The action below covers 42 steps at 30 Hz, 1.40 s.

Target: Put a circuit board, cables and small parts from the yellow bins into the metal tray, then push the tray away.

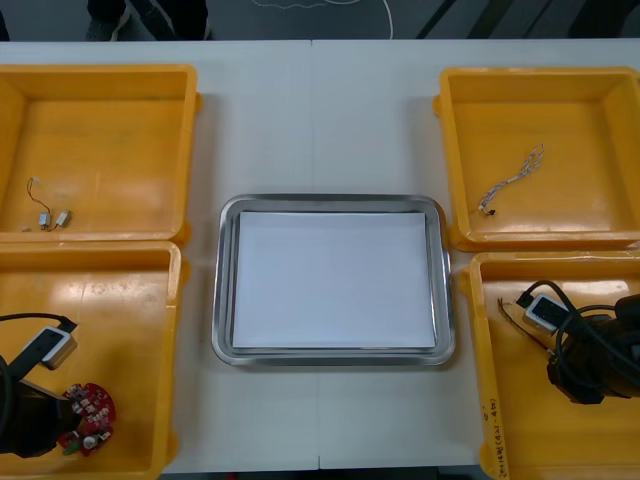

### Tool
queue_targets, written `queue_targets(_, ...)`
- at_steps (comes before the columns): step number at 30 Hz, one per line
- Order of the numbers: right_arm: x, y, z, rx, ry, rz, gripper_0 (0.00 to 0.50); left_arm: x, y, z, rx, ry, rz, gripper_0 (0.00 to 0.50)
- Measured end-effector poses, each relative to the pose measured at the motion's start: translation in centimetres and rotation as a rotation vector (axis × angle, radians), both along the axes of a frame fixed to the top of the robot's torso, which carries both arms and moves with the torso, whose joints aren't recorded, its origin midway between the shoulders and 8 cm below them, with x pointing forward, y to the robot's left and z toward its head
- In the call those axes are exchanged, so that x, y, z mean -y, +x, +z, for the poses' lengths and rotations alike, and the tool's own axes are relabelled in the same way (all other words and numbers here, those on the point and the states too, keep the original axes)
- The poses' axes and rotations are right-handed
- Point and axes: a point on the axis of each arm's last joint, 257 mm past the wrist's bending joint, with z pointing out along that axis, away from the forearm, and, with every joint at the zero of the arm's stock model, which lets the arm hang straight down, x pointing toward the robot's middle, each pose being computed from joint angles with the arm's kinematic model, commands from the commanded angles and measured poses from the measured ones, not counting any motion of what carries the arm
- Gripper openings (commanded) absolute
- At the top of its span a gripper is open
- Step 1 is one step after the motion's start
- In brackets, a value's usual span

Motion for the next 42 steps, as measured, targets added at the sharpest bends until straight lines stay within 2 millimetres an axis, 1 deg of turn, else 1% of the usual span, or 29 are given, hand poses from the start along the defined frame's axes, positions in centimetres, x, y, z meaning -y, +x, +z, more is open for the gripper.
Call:
queue_targets(6, 0.0, 0.0, 0.0, -0.001, 0.002, -0.001, 0.000, -0.1, 0.1, 0.0, 0.003, 0.004, 0.002, 0.500)
queue_targets(11, -0.5, 0.0, 0.1, -0.009, 0.022, -0.004, 0.000, -0.3, 0.2, -0.1, 0.005, 0.006, 0.006, 0.449)
queue_targets(12, -0.8, 0.0, 0.2, -0.016, 0.033, -0.005, 0.000, -0.3, 0.2, -0.2, 0.007, 0.006, 0.008, 0.417)
queue_targets(13, -1.1, -0.2, 0.2, -0.029, 0.048, -0.008, 0.000, -0.4, 0.2, -0.3, 0.007, 0.005, 0.011, 0.364)
queue_targets(14, -1.5, -0.4, 0.2, -0.042, 0.062, -0.010, 0.000, -0.4, 0.2, -0.4, 0.006, 0.004, 0.013, 0.331)
queue_targets(16, -2.0, -0.8, 0.4, -0.068, 0.085, -0.018, 0.000, -0.6, 0.1, -0.6, 0.000, 0.002, 0.018, 0.169)
queue_targets(17, -2.1, -1.1, 0.5, -0.080, 0.093, -0.022, 0.000, -0.6, 0.0, -0.7, -0.004, 0.002, 0.020, 0.101)
queue_targets(18, -2.2, -1.3, 0.6, -0.091, 0.098, -0.025, 0.000, -0.6, 0.0, -0.8, -0.006, 0.001, 0.021, 0.072)
queue_targets(19, -2.3, -1.4, 0.9, -0.100, 0.103, -0.031, 0.000, -0.6, 0.0, -0.8, -0.007, 0.001, 0.021, 0.031)
queue_targets(20, -2.3, -1.5, 1.2, -0.107, 0.109, -0.038, 0.000, -0.6, 0.0, -0.8, -0.006, 0.001, 0.021, 0.007)
queue_targets(21, -2.4, -1.6, 1.6, -0.111, 0.111, -0.048, 0.000, -0.6, 0.0, -0.8, -0.006, 0.001, 0.021, 0.000)
queue_targets(29, -2.3, -2.1, 5.7, -0.124, 0.099, -0.144, 0.000, -0.6, 0.0, -0.8, -0.006, 0.001, 0.020, 0.000)
queue_targets(33, -2.7, -2.5, 7.6, -0.132, 0.112, -0.195, 0.000, -0.6, 0.1, -0.7, -0.002, 0.001, 0.018, 0.000)
queue_targets(36, -3.6, -3.1, 8.8, -0.156, 0.159, -0.274, 0.000, -0.4, 0.4, -0.1, 0.015, 0.000, 0.012, 0.000)
queue_targets(42, -4.9, -3.5, 11.3, -0.171, 0.226, -0.377, 0.000, -0.6, 1.5, 2.0, 0.075, -0.007, 0.016, 0.000)
